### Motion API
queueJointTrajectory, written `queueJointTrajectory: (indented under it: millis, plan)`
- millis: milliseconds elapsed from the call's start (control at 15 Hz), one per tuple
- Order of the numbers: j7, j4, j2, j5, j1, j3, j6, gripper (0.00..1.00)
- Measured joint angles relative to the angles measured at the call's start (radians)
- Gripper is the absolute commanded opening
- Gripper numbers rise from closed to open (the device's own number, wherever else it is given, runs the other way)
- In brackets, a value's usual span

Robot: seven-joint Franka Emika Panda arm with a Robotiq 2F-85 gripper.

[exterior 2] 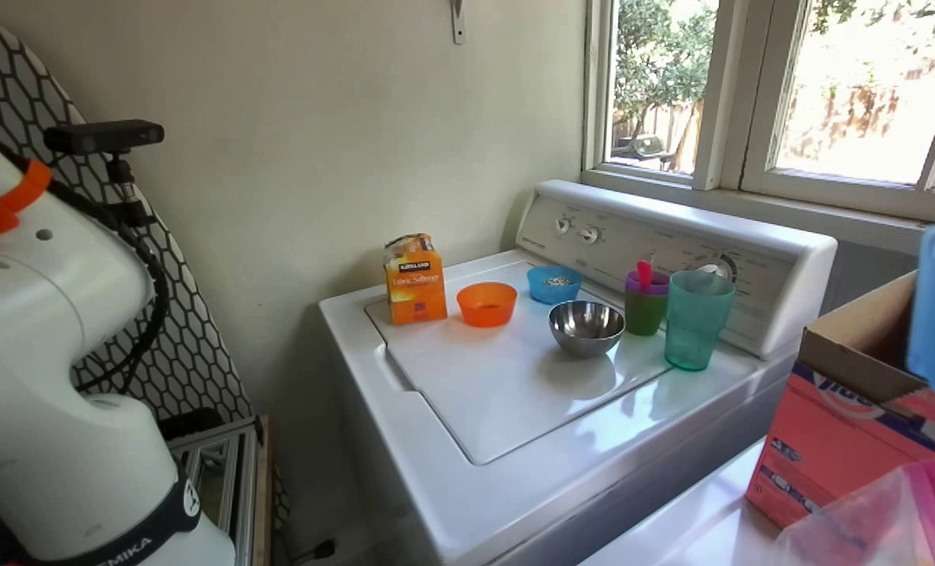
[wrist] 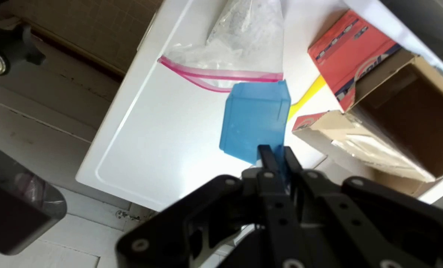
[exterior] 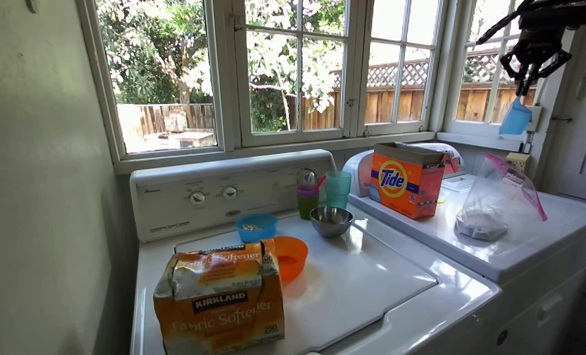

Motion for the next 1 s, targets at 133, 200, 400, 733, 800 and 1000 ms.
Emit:
queueJointTrajectory:
  millis: [133, 200, 400, 733, 800, 1000]
  plan:
    - [0.058, 0.039, 0.029, -0.01, -0.008, -0.004, 0.001, 0.02]
    - [0.076, 0.055, 0.044, -0.012, -0.01, -0.008, 0.001, 0.02]
    - [0.128, 0.092, 0.1, -0.044, -0.015, -0.019, 0.0, 0.02]
    - [0.237, 0.148, 0.205, -0.131, -0.023, -0.038, -0.028, 0.02]
    - [0.253, 0.157, 0.224, -0.144, -0.023, -0.039, -0.042, 0.02]
    - [0.287, 0.178, 0.273, -0.158, -0.018, -0.041, -0.084, 0.02]
